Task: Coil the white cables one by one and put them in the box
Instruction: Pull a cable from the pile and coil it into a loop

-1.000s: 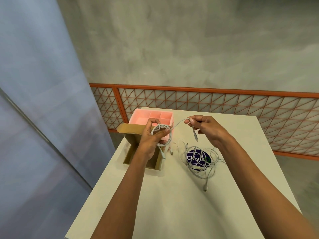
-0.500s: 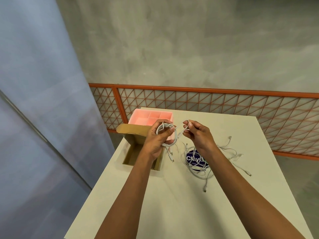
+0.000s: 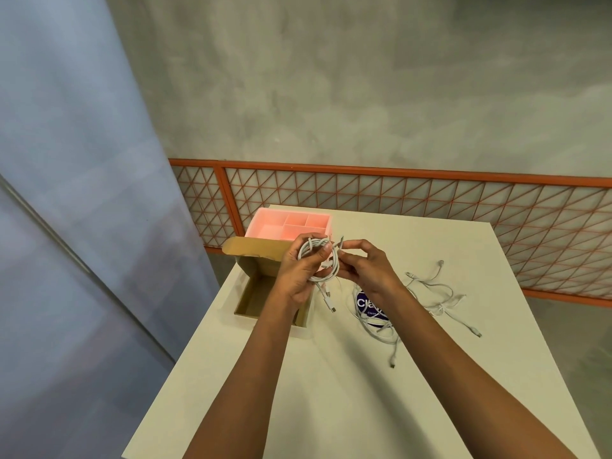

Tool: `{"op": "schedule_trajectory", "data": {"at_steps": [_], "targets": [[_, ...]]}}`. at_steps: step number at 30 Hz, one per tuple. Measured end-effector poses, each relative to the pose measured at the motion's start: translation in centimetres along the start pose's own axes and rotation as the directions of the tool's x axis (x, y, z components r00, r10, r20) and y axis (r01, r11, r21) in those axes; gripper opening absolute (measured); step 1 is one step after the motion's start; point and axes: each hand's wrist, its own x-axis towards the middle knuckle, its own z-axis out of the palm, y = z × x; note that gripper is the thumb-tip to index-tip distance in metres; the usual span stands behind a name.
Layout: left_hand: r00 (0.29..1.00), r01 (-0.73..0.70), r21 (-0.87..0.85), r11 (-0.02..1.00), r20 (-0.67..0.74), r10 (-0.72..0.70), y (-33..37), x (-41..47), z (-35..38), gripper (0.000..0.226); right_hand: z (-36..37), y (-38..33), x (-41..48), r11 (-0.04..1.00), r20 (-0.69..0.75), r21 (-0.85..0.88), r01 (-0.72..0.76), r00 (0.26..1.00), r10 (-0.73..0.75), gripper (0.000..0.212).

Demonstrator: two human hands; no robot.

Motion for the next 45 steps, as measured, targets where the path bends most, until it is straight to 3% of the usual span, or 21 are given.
{"op": "schedule_trajectory", "data": {"at_steps": [5,14,20,24,27,29,36,41,45], "targets": [[0.998,-0.019,0.017,1.0,-0.056,0.02,0.0,0.0,-0.1,0.022,-0.5,-0.1,0.0,0.978,0.07,-0.204,-0.034,0.996,0.049,0.012],[0.996,-0.048,0.055,0.997,-0.068,0.052,0.2,-0.1,0.4,0.019,-0.3,-0.6,-0.1,0.975,0.244,-0.191,-0.112,0.957,0.158,0.044],[0.992,-0.074,0.005,0.997,-0.106,0.074,0.4,0.2,-0.1,0.02,-0.1,-2.0,-0.1,0.978,0.286,-0.203,-0.045,0.953,0.103,0.034],[0.982,-0.097,0.027,0.995,-0.161,0.101,0.5,0.3,-0.2,0.022,-0.2,-3.2,-0.1,0.953,0.169,-0.302,-0.019,0.983,0.074,0.024],[0.974,-0.108,0.043,0.993,-0.193,0.115,0.5,0.5,-0.5,0.024,0.0,-4.2,-0.4,0.905,0.195,-0.425,-0.016,0.975,0.109,0.006],[0.972,-0.114,0.054,0.992,-0.199,0.122,0.4,0.6,-0.4,0.025,0.1,-4.7,-0.7,0.841,0.213,-0.541,-0.026,0.963,0.167,0.009],[0.954,-0.172,0.113,0.979,-0.229,0.194,0.2,0.6,-0.3,0.024,0.4,-5.2,-1.9,0.632,0.351,-0.75,0.197,0.928,0.127,0.023],[0.944,-0.157,0.249,0.956,-0.245,0.219,-0.4,1.0,-0.8,0.025,0.3,-5.4,-2.4,0.607,0.455,-0.726,0.322,0.887,0.073,0.011],[0.953,-0.127,0.131,0.983,-0.259,0.158,-0.2,0.8,-1.0,0.024,-0.4,-5.5,-2.5,0.623,0.499,-0.686,0.376,0.866,0.027,0.012]]}}
